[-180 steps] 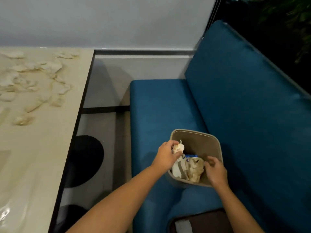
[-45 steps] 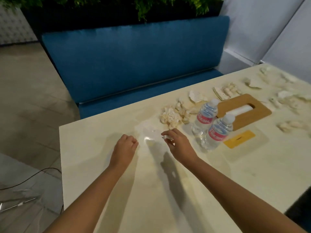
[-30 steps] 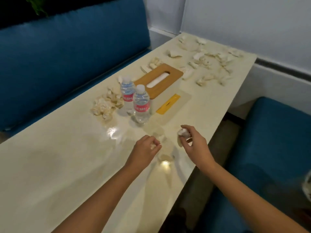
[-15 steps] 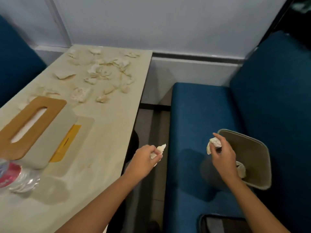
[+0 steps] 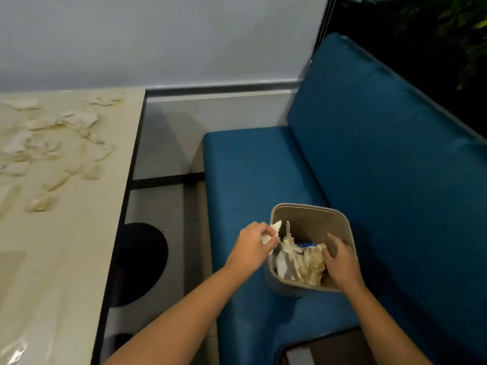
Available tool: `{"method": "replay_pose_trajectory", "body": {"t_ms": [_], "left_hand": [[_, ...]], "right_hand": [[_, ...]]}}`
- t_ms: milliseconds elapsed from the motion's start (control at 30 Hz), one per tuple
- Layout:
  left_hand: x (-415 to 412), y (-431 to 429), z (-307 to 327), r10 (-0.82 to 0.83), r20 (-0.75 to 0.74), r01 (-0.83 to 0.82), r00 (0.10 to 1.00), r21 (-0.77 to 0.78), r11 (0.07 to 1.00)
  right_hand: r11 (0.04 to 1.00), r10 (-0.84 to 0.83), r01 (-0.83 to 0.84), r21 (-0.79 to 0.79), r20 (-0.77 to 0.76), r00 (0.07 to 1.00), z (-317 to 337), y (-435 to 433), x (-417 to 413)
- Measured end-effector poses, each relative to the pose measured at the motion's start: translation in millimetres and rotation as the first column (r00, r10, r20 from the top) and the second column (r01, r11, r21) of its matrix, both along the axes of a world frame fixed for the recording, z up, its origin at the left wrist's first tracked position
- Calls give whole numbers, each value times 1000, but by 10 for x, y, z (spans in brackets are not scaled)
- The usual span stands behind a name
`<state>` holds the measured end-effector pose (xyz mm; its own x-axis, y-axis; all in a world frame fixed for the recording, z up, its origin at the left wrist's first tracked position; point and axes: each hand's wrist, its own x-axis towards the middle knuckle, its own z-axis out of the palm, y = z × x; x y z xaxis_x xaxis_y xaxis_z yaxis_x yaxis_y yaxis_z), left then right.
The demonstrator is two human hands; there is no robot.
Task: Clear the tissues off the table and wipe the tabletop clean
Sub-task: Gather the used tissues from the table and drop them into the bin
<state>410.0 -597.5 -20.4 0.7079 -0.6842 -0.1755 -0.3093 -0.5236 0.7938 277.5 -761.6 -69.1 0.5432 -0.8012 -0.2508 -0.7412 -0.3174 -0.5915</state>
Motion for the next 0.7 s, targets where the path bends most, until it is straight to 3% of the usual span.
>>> {"method": "replay_pose_trajectory", "body": {"t_ms": [233,367,700], "left_hand": [[-110,-583,-103,-57,-57,56,997,-19,998],[-20,-653,-77,-72,-8,71,997,-41,997],[220,251,32,114,42,-114,993,-5,994]], "right_hand": [[997,-67,58,54,175,982,28,-32,-28],[997,-61,46,61,265,962,91,3,89],[987,143,-160,13,386,912,314,573,587]]}}
